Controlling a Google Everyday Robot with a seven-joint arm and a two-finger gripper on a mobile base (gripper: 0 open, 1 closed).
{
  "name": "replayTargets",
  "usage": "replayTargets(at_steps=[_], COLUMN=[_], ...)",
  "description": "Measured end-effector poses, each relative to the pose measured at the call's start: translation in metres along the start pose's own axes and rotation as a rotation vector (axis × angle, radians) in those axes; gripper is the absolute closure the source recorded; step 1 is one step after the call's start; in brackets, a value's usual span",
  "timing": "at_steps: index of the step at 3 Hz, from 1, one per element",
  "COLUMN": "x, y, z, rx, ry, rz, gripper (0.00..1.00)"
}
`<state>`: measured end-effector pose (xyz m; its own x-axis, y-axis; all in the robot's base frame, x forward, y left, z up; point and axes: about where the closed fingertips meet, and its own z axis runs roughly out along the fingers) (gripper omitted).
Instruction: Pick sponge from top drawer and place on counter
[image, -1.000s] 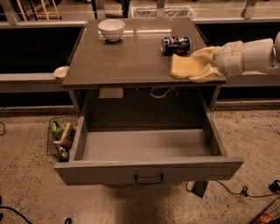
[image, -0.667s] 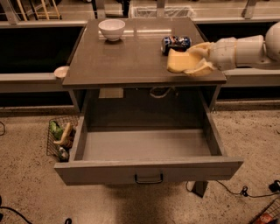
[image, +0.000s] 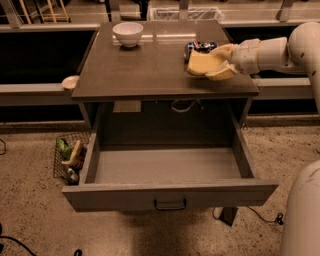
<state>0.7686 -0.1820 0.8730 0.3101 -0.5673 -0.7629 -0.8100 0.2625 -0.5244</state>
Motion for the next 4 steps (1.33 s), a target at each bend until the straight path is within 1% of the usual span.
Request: replayTargets(at_steps=[1,2,3,4], x=[0.018,0.03,0.036,0.037], y=[-0.009,-0.015,-0.019,-0.022], z=[0.006,0.008,0.01,0.01], rx=[0.022,0.038,0.049,0.055], ry=[0.03,0.048,0.057,0.057], rz=[0.035,0.059,0.065,0.065], gripper=[0.59,0.36,0.12,0.0])
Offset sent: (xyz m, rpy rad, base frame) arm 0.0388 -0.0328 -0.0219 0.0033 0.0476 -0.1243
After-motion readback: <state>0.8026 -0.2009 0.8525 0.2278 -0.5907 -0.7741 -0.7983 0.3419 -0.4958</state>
